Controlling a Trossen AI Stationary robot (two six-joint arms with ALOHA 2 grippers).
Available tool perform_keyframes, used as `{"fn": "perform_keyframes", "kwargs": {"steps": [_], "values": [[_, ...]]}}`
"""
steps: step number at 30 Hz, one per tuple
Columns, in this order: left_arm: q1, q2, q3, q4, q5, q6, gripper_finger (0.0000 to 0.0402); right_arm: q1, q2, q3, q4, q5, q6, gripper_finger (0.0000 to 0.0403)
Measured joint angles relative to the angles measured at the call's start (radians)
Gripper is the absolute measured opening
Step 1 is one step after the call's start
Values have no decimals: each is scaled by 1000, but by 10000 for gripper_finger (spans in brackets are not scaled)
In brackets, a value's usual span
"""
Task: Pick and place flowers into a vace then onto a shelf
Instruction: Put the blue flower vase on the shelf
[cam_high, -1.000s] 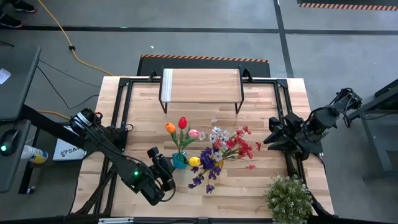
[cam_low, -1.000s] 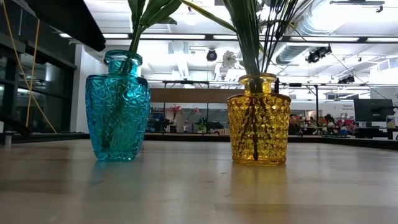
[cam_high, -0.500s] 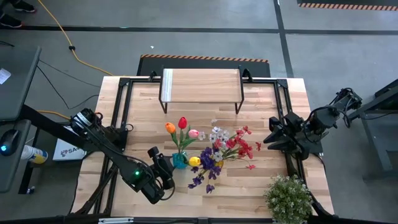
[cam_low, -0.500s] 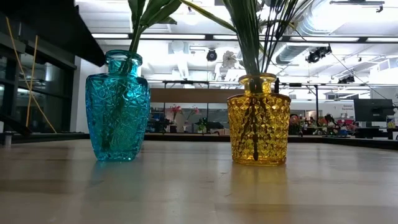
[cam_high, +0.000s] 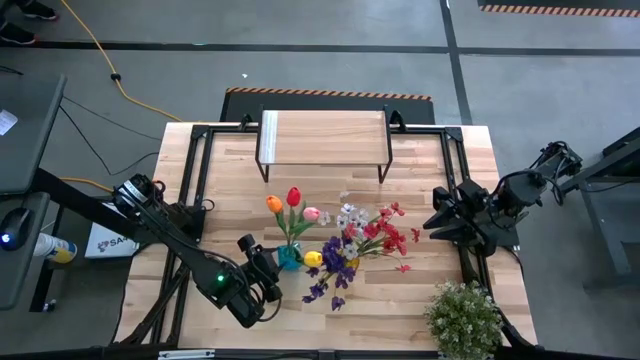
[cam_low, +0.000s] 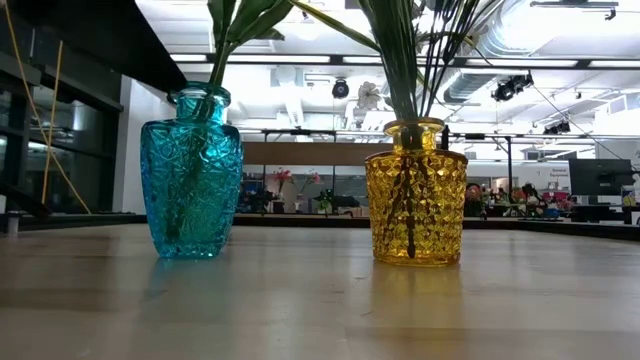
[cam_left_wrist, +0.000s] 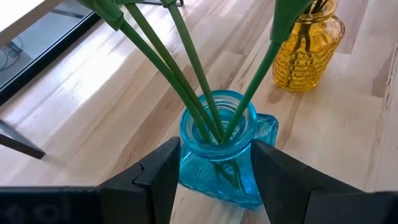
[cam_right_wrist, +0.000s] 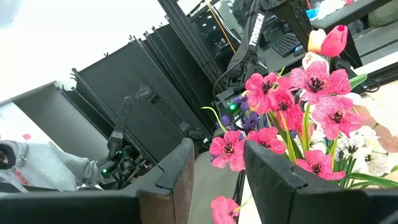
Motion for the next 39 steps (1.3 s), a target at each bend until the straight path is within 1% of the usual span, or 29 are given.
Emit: {"fn": "perform_keyframes", "kwargs": {"steps": [19,21,25,28,35,39], "values": [[0,0,-1,-8,13,9,227,0,0,0,0,0,-1,130],[0,0,-16,11,13,10,227,0,0,0,0,-1,-1,130],[0,2,-79,120,15,8,227,0,0,0,0,-4,-1,130],[0,2,-93,158,14,8,227,0,0,0,0,-4,-1,130],[0,2,-93,171,-63,28,227,0,0,0,0,-4,0,130],[0,2,-93,173,-65,28,227,0,0,0,0,13,0,130]]}}
